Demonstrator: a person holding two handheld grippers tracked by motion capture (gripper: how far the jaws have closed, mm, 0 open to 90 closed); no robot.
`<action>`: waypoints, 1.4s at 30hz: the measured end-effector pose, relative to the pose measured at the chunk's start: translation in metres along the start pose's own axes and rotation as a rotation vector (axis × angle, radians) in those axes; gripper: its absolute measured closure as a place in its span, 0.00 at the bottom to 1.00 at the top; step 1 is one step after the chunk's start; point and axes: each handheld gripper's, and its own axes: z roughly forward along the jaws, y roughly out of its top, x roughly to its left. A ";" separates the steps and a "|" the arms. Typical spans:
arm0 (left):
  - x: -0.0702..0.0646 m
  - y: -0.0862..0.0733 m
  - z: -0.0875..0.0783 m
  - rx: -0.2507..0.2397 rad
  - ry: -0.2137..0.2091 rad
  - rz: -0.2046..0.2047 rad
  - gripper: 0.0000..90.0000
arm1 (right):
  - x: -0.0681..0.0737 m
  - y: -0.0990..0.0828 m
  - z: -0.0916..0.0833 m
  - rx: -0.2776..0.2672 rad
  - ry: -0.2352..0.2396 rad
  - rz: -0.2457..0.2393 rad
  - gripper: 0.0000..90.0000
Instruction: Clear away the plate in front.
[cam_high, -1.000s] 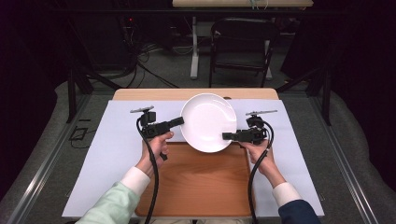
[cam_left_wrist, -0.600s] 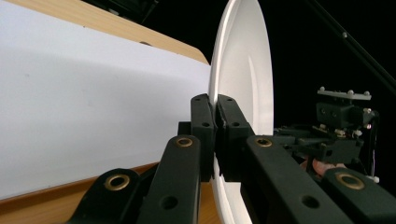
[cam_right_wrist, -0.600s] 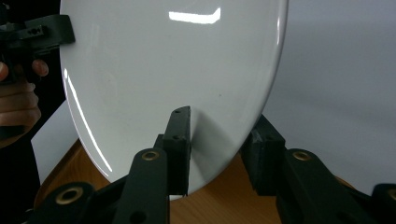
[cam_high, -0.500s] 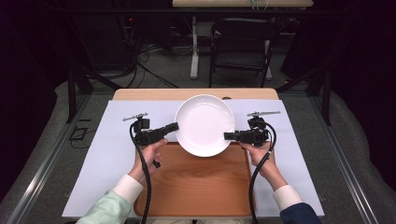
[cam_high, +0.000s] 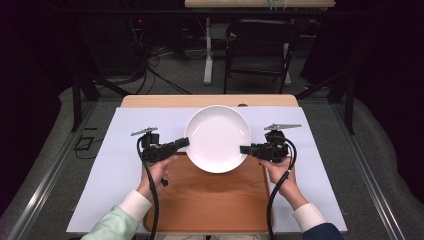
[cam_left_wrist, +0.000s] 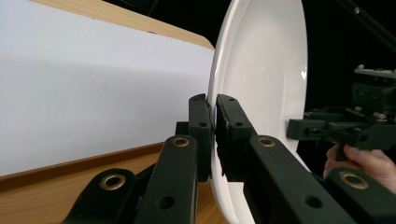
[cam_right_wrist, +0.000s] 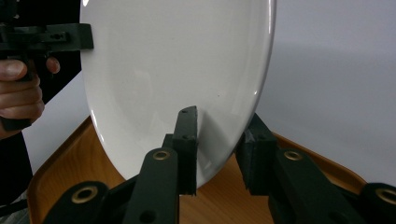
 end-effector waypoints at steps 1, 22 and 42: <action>-0.001 0.000 0.000 0.003 0.004 0.006 0.94 | 0.001 0.000 -0.001 -0.004 0.000 -0.001 0.80; -0.007 -0.009 -0.017 0.022 0.000 0.039 0.93 | 0.024 -0.006 -0.017 -0.032 0.013 -0.046 0.84; -0.012 -0.025 -0.033 0.073 -0.010 0.046 0.92 | 0.040 -0.017 -0.027 -0.021 0.059 -0.058 0.84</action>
